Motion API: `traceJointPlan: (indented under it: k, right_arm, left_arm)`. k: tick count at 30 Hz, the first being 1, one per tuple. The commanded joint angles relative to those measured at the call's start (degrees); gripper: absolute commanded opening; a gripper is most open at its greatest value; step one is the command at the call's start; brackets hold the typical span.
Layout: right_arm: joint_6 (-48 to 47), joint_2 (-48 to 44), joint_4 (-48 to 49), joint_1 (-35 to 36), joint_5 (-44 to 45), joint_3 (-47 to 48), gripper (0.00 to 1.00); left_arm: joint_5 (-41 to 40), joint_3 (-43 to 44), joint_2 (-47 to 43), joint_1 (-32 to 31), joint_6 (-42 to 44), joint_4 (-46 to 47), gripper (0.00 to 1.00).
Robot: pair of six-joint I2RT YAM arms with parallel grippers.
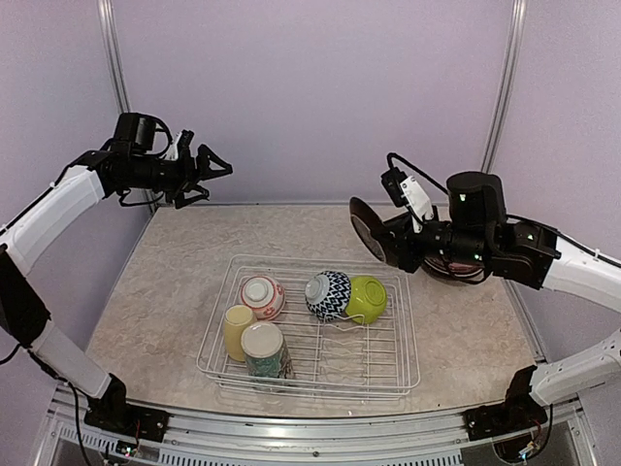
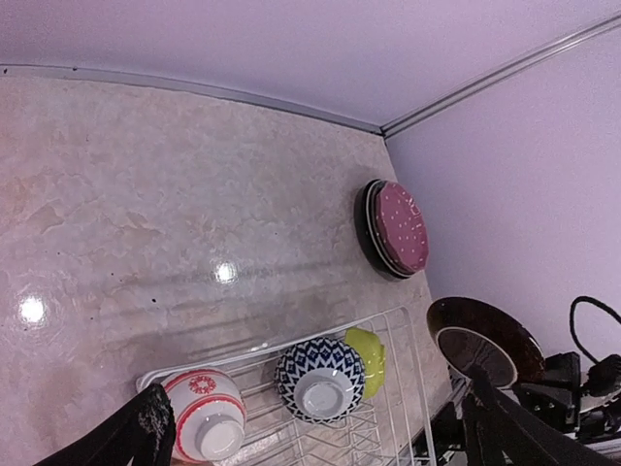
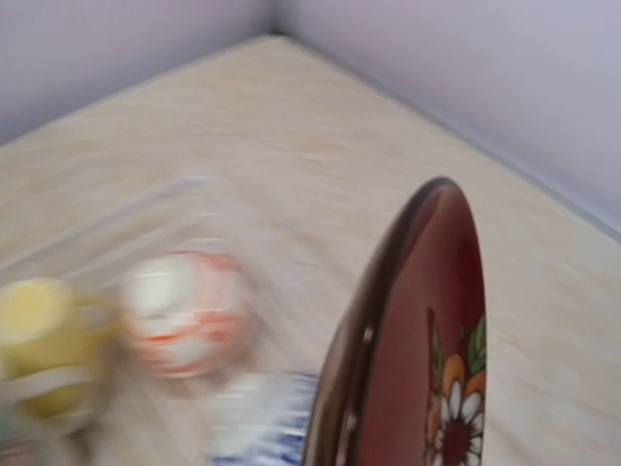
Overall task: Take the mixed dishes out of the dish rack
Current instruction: Place the plate with another plate.
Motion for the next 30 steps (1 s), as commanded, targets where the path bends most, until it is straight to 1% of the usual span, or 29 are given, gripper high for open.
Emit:
traceJointPlan:
  k: [1,3,4,7,10,14,17,21,23,27,30]
  right_arm:
    - [4.45,-4.01,3.62,-4.29,12.49,-0.38,0.0]
    - [5.56,-3.93,2.29,-7.08,14.93,0.26,0.0]
    - [5.76,-3.6,1.86,-8.27,15.08,0.53,0.0]
    - [4.78,-1.87,0.99,-10.69,14.58,2.18,0.0]
    - [3.63,0.92,0.77,-12.1,13.95,4.27,0.0]
    - [2.3,5.87,0.03,-13.53,12.06,8.07,0.0]
    - [1.91,8.62,-0.52,-13.99,13.47,9.59,0.0]
    - [3.21,9.99,-2.58,-15.97,16.24,9.52,0.0]
    - [2.58,11.04,-4.44,-16.51,19.89,10.05,0.0]
    - [0.94,13.99,-9.55,-17.33,27.15,12.25,0.0]
    - [0.09,16.45,-11.16,-18.96,30.39,12.63,0.0]
  left_arm:
    - [10.91,-2.98,-4.64,5.12,-13.76,9.77,0.99]
    - [14.28,-5.03,-6.22,7.76,-19.66,14.31,0.99]
    - [14.95,-5.44,-7.35,8.51,-21.11,15.55,0.99]
    - [14.26,-5.75,-10.16,9.78,-22.47,16.15,0.99]
    - [14.94,-7.6,-12.69,11.96,-25.39,19.02,0.99]
    - [18.04,-9.01,-13.23,15.8,-28.78,21.78,0.99]
    - [18.28,-9.66,-13.17,18.52,-29.1,22.5,0.99]
    - [17.25,-10.67,-13.48,18.85,-27.12,23.55,0.99]
    - [17.04,-11.23,-13.42,19.45,-24.22,23.56,0.99]
    - [19.22,-10.16,-11.06,20.83,-16.84,21.47,0.99]
    - [18.24,-8.98,-8.91,21.69,-13.48,17.77,0.99]
